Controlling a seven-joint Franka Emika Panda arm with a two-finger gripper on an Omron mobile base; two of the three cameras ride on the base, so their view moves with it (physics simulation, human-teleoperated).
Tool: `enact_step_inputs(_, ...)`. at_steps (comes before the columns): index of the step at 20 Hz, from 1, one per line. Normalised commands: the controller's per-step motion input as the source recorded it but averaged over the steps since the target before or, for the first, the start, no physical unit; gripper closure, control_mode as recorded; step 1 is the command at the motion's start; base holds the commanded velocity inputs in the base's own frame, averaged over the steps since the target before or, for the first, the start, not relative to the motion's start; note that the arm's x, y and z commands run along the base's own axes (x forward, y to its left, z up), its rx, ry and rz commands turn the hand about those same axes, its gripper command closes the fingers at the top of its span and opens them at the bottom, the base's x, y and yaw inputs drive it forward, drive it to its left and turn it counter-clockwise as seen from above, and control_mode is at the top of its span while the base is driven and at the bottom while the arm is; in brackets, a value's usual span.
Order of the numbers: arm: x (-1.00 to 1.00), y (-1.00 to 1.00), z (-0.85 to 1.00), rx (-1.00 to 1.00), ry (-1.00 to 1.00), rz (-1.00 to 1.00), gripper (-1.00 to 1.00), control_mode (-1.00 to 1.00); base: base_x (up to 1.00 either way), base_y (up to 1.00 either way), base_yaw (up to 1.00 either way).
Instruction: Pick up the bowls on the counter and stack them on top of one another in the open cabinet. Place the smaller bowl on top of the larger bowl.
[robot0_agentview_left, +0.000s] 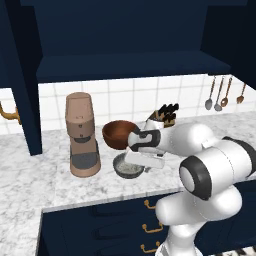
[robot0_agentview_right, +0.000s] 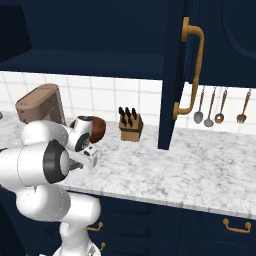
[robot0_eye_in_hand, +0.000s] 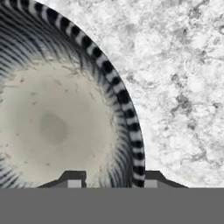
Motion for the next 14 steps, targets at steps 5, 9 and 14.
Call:
enact_step_inputs(5,0.0,-0.1,0.3,0.01,-0.04,-0.13,1.0,-1.0,0.0,0.0,0.0)
enact_step_inputs(9,-0.12,-0.46,0.92,0.12,-0.12,-0.05,1.0,-1.0,0.0,0.0,0.0)
enact_step_inputs(14,-0.02,-0.54,1.0,0.15,-0.13,-0.08,1.0,-1.0,0.0,0.0,0.0)
